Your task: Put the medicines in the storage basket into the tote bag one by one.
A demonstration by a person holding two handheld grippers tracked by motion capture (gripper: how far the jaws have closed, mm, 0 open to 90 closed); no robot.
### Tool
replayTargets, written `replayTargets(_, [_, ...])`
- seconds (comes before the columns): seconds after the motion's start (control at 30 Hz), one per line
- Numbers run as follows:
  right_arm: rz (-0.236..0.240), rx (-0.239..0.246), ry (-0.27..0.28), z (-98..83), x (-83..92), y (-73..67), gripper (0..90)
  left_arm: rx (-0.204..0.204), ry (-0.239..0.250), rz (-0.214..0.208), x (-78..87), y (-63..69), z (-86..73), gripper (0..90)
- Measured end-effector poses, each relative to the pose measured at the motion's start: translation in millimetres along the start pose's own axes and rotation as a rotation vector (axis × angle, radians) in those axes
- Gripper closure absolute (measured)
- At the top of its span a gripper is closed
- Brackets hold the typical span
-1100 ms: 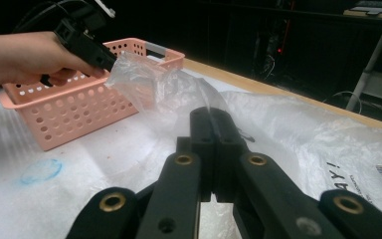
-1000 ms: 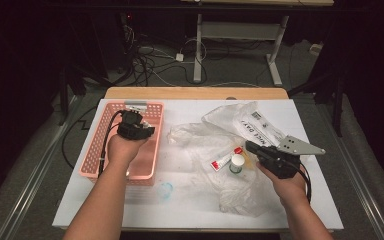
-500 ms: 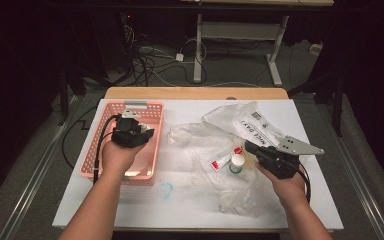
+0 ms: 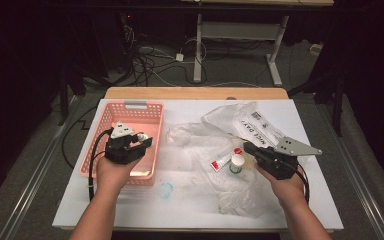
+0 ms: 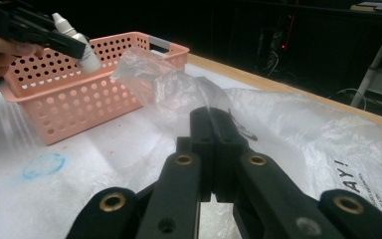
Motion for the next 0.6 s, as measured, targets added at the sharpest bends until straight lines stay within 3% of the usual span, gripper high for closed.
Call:
replayTargets(0.2, [0.007,0.000,-0.013,-2.6,-2.1,-1.6,90.0,0.020,0.056,-0.039,6.8,9.0,-5.7,58.1])
replayTargets(0.5, [0.001,0.003,-0.013,-2.5,-2.1,-0.8,90.0,0.001,0.082,-0.073,11.1,18.9,-2.6,58.1])
replayTargets(0.6, [-0.002,0.004,-0.011,-2.1,-0.9,-0.3,90.0,0.003,0.098,-0.115,13.2,28.1,-1.0,58.1])
Point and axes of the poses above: each handheld gripper's, and its own axes: x roughly backward along the jaws, z roughly out of its top, y roughly to its right, the point moved 7 cm from there along -x, roughly forward along the jaws, and after that the axes turned 3 degrees about z, right-handed, at the moved point
